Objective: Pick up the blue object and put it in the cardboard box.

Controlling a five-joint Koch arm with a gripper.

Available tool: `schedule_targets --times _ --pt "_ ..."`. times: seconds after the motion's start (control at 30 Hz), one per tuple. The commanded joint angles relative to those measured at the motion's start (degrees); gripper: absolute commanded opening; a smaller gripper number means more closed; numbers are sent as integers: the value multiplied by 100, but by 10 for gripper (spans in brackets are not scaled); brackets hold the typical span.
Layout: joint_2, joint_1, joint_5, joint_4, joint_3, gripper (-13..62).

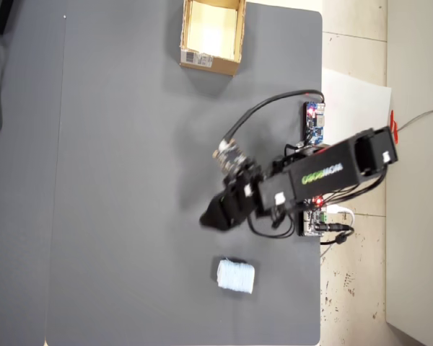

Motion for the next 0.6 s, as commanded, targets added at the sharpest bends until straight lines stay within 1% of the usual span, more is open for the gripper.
schedule_targets --times 0.0,0.1,0.33,0.43,0.57 --pt "-53 -149 870 -62 -545 332" --pt "-396 -633 1477 -9 -914 335" --pt "-817 -1512 2944 237 -1055 337" --pt "-949 -1925 3103 861 -1020 337" --pt "-1116 -2408 3067 940 -1011 337"
